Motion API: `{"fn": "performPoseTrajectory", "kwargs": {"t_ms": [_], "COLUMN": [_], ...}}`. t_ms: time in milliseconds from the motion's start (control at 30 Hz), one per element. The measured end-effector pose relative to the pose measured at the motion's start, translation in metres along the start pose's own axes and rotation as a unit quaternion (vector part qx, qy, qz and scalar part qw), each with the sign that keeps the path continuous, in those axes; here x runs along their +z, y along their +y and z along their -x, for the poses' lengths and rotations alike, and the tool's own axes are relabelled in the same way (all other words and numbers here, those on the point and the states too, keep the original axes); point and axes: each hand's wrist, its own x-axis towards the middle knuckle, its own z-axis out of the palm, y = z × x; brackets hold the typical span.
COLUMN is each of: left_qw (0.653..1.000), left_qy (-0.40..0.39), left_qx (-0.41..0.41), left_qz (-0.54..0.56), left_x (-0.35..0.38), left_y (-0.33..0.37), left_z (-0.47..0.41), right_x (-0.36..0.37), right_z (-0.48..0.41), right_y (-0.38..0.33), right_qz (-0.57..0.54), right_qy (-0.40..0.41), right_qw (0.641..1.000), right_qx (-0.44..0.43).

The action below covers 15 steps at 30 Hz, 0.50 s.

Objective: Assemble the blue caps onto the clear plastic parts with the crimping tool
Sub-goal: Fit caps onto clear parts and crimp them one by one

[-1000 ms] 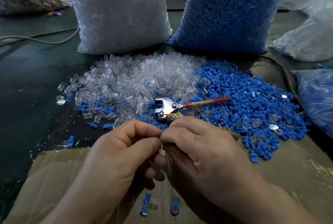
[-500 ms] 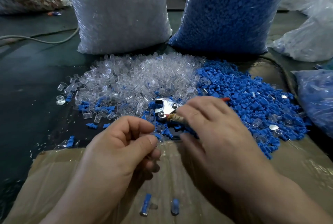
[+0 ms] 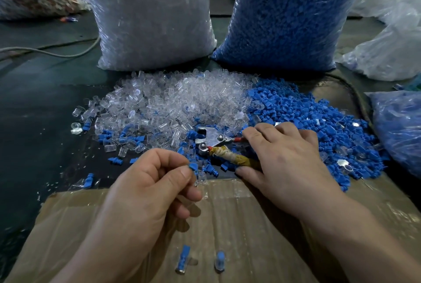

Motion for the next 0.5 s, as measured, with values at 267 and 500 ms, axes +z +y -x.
{"fn": "performPoseTrajectory", "kwargs": {"t_ms": [267,500], "left_qw": [1.0,0.997], "left_qy": [0.02,0.054], "left_qx": [0.019,0.06], "left_qz": [-0.003,-0.004], "left_x": [-0.003,-0.007], "left_y": [-0.004,-0.007], "left_z": [-0.002,-0.004], "right_x": [-0.008,-0.021], "right_z": [0.001,0.024], "right_y": [-0.005,-0.01], "right_qz": [-0.06,-0.151], "right_qy": [0.021,0.1], "right_qw": [0.998,0.981], "right_qx": [0.006,-0.068]}}
